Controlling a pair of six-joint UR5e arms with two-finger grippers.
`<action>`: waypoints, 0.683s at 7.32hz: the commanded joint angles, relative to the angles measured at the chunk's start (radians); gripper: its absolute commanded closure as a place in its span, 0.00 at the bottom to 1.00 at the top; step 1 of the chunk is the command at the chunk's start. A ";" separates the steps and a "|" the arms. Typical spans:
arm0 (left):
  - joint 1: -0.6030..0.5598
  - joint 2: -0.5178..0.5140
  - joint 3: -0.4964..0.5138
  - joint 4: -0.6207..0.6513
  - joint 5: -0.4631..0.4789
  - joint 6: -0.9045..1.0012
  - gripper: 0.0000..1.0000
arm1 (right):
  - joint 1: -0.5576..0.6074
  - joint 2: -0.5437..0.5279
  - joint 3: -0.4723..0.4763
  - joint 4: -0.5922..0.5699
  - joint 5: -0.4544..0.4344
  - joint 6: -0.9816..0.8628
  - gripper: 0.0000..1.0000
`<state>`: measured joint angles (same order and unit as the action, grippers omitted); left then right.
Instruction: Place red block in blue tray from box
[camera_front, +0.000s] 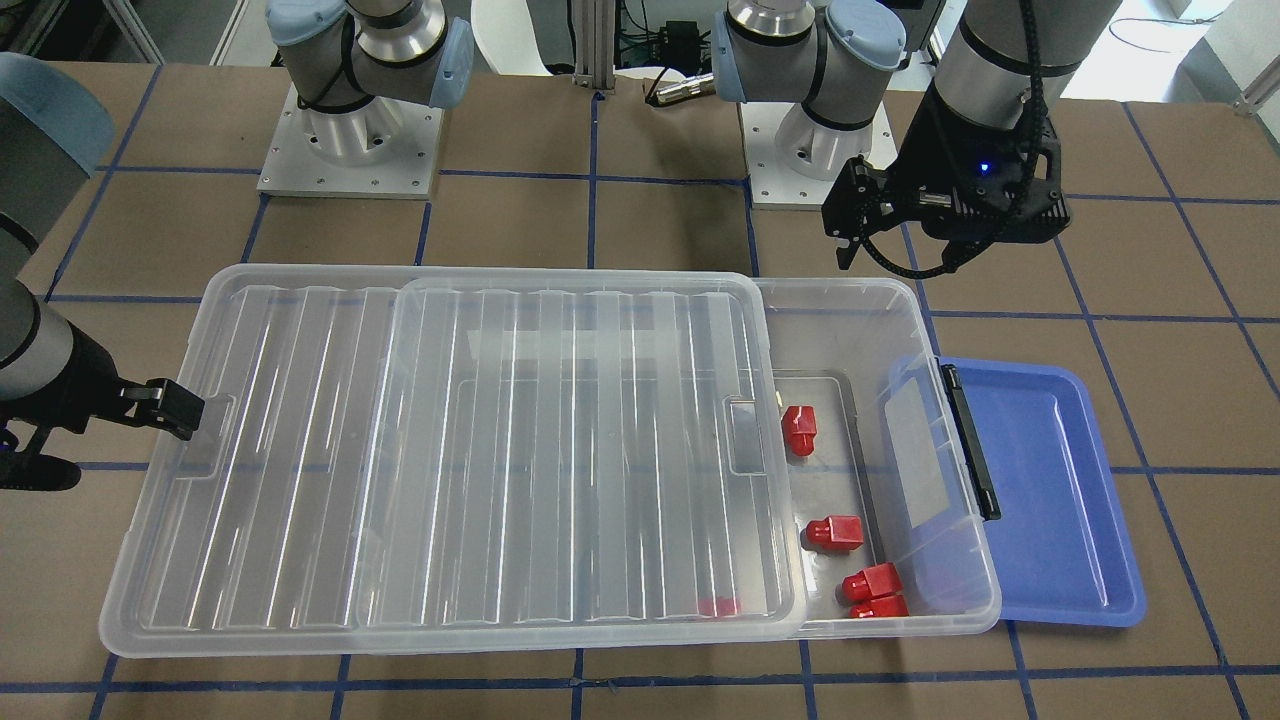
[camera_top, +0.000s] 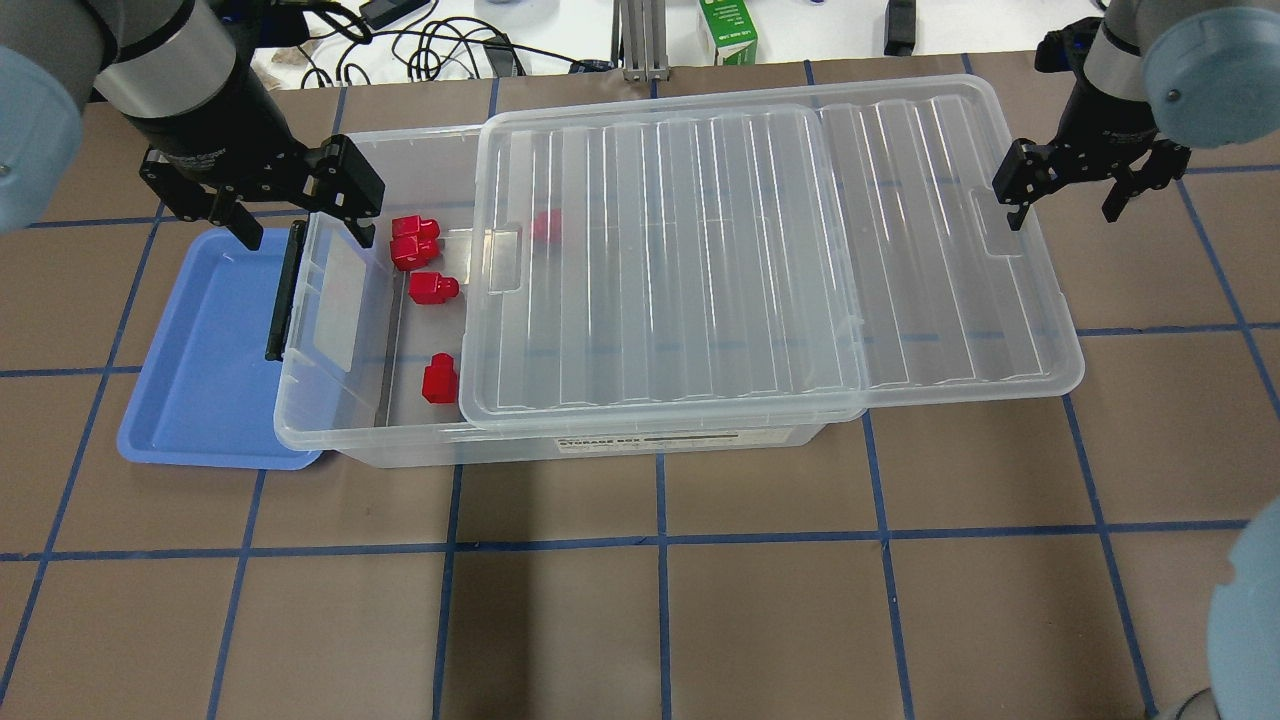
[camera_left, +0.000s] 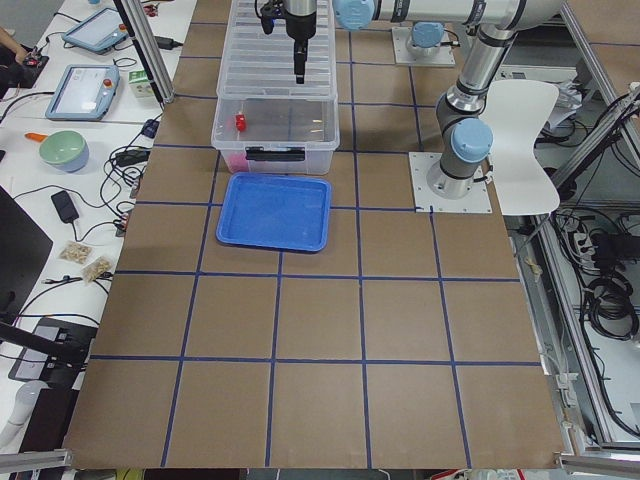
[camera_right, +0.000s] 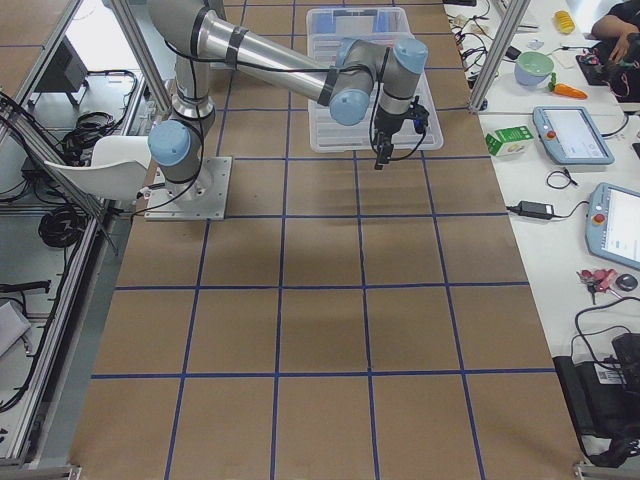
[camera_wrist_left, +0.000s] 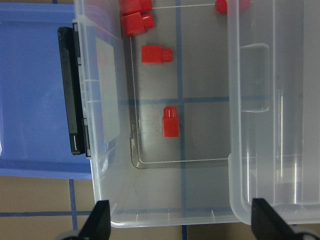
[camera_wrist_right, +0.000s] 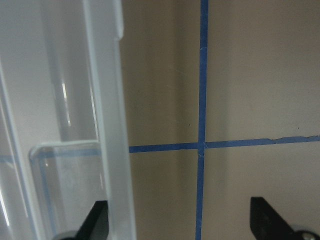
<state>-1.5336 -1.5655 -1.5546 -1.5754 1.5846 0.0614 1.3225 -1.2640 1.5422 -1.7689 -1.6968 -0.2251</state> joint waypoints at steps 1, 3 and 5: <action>0.000 -0.001 -0.001 0.000 0.000 0.000 0.00 | -0.006 0.002 0.001 -0.009 -0.013 -0.020 0.00; 0.000 -0.002 0.001 0.000 -0.002 0.000 0.00 | -0.006 0.002 -0.001 -0.012 -0.023 -0.046 0.00; 0.000 -0.002 -0.001 0.000 -0.002 0.000 0.00 | -0.008 0.002 0.001 -0.012 -0.053 -0.060 0.00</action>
<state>-1.5340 -1.5668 -1.5542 -1.5754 1.5832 0.0614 1.3152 -1.2625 1.5422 -1.7807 -1.7345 -0.2749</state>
